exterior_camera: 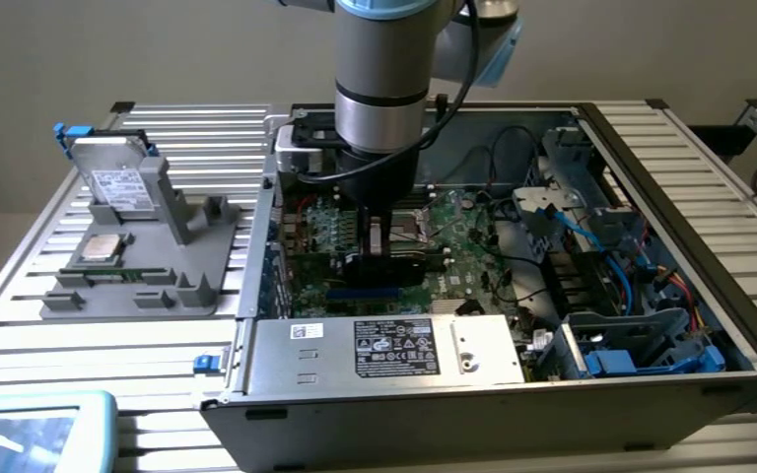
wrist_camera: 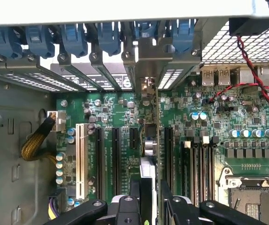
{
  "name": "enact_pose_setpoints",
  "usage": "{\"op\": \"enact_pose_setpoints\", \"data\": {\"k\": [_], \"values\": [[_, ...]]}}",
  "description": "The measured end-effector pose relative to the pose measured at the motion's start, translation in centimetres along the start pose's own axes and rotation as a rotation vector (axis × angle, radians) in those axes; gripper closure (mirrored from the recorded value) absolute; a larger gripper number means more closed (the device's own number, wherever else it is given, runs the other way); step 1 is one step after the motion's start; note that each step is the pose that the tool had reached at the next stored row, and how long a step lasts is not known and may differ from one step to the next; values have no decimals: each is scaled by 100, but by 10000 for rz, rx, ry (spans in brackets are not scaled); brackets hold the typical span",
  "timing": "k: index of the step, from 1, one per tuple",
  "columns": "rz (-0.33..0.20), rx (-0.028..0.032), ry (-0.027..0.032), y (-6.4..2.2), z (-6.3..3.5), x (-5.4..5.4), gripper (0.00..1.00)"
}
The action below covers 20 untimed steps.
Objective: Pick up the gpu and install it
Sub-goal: 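Insert the gpu into the slot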
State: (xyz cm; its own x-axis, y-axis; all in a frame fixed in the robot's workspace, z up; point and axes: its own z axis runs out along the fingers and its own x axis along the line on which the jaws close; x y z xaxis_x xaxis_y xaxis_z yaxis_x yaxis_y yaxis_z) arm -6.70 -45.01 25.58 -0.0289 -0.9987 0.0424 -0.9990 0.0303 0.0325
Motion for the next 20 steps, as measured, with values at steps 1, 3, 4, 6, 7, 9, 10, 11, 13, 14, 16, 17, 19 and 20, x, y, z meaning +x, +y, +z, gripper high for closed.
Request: {"op": "enact_pose_setpoints", "data": {"k": [1,3,4,6,7,9,10,11,13,14,16,17,19,20], "values": [[-1,0,0,0,-1,0,73],[-1,-10,-1,1,-4,1,73],[-1,-18,0,1,-4,1,73],[-2,-41,1,1,-4,0,73],[-2,-47,2,2,-4,0,73],[-2,-50,2,1,-4,0,73],[-2,-50,1,1,-3,0,73],[-3,-50,1,1,-2,0,73],[-3,-50,0,1,1,0,73],[-3,-50,1,1,1,0,73],[-3,-50,0,2,4,0,73],[-3,-53,0,2,5,0,73],[-4,-85,1,3,5,0,73],[-5,-105,1,3,5,0,73]]}}
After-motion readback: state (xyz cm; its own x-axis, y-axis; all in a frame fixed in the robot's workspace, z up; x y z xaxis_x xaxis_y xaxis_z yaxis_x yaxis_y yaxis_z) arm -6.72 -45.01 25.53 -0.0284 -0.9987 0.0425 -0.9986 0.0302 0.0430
